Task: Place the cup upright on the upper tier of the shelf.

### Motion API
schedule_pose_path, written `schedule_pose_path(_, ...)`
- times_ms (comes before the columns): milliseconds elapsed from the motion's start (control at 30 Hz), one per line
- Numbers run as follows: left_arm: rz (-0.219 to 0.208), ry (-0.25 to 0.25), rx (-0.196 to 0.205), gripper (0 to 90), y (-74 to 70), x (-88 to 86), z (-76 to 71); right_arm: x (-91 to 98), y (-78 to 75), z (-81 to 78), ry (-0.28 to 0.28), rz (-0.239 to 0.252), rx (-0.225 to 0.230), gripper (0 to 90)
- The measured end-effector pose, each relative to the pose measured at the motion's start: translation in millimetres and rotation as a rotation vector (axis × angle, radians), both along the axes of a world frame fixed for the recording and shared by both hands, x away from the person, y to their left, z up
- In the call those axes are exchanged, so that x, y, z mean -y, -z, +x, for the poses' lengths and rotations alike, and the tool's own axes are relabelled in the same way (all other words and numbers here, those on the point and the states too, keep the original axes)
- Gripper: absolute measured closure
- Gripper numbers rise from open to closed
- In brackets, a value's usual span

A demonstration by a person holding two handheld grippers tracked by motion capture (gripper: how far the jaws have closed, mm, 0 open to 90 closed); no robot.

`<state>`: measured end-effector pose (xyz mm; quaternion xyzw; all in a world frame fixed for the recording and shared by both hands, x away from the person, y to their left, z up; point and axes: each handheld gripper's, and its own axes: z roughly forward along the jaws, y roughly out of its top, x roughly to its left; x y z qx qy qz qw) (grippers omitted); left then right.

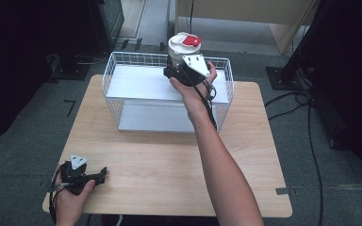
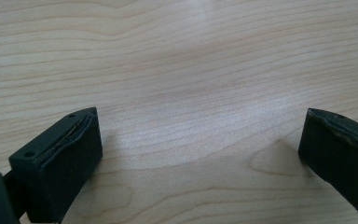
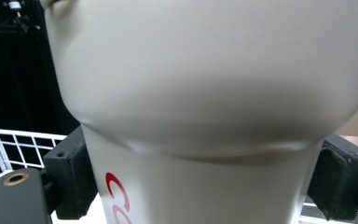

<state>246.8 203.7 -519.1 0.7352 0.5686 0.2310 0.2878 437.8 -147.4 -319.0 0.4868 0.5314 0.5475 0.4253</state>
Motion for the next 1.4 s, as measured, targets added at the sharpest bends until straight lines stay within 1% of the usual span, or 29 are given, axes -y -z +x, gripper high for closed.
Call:
schedule_pose_path(133,0.002,0.002,-0.002,0.0,-0.1,-0.2,0.0,1.0,0.1,1.3,-0.015,-0.005,-0.009,11.8)
schedule_pose_path(200,0.002,0.002,-0.002,0.0,-0.1,-0.2,0.0,1.6,-0.3,1.0,-0.026,-0.001,-0.023,11.7)
schedule_pose_path(367,0.000,0.000,0.000,0.0,0.0,0.0,0.0,1.7,-0.6,-1.2,-0.030,0.000,-0.030,11.6)
schedule_pose_path(433,0.000,0.000,0.000,0.0,0.0,0.0,0.0,1.6,-0.6,-1.7,-0.034,-0.006,-0.030,11.6)
schedule_pose_path(467,0.000,0.000,0.000,0.0,0.0,0.0,0.0,0.9,-0.6,-3.2,-0.038,-0.018,-0.029,11.5)
schedule_pose_path(533,0.000,0.000,0.000,0.0,0.0,0.0,0.0,0.6,-0.6,-3.7,-0.042,-0.020,-0.030,11.5)
schedule_pose_path(567,0.000,0.000,0.000,0.0,0.0,0.0,0.0,0.5,-0.4,-5.5,-0.060,-0.032,-0.030,11.1)
schedule_pose_path(667,0.000,0.000,0.000,0.0,0.0,0.0,0.0,1.3,-1.2,-6.9,-0.061,-0.017,-0.037,10.0)
schedule_pose_path(733,0.002,0.002,-0.001,0.0,-0.1,-0.2,0.0,2.7,-2.0,-7.4,-0.067,-0.010,-0.042,6.7)
schedule_pose_path(767,0.000,0.000,0.001,0.0,0.1,0.0,0.0,3.1,-2.1,-7.8,-0.079,-0.007,-0.050,4.5)
schedule_pose_path(800,0.000,0.000,0.001,0.0,0.1,0.0,0.0,3.1,-2.1,-7.8,-0.079,-0.007,-0.050,4.5)
schedule_pose_path(833,0.000,0.000,0.000,0.0,0.0,0.0,0.1,3.5,-1.3,-8.9,-0.096,-0.019,-0.061,2.3)
schedule_pose_path(900,0.000,0.000,0.001,0.0,0.1,0.0,0.1,4.2,-0.1,-10.9,-0.108,-0.025,-0.061,1.2)
schedule_pose_path(933,0.000,0.000,0.001,0.0,0.1,0.0,0.1,4.8,0.7,-11.9,-0.104,-0.030,-0.056,1.2)
schedule_pose_path(967,0.000,0.000,0.001,0.0,0.1,0.0,0.0,5.7,1.6,-13.1,-0.107,-0.025,-0.056,1.2)
schedule_pose_path(1133,0.000,0.000,0.000,0.0,0.0,0.0,0.0,10.5,9.5,-18.0,-0.113,-0.029,-0.065,1.2)
schedule_pose_path(1233,0.000,0.000,0.000,0.0,0.1,0.0,0.0,14.5,14.0,-22.1,-0.126,-0.027,-0.068,1.8)
schedule_pose_path(1400,0.001,0.000,0.000,0.0,0.0,0.0,0.0,20.0,20.8,-31.1,-0.135,-0.026,-0.063,5.4)
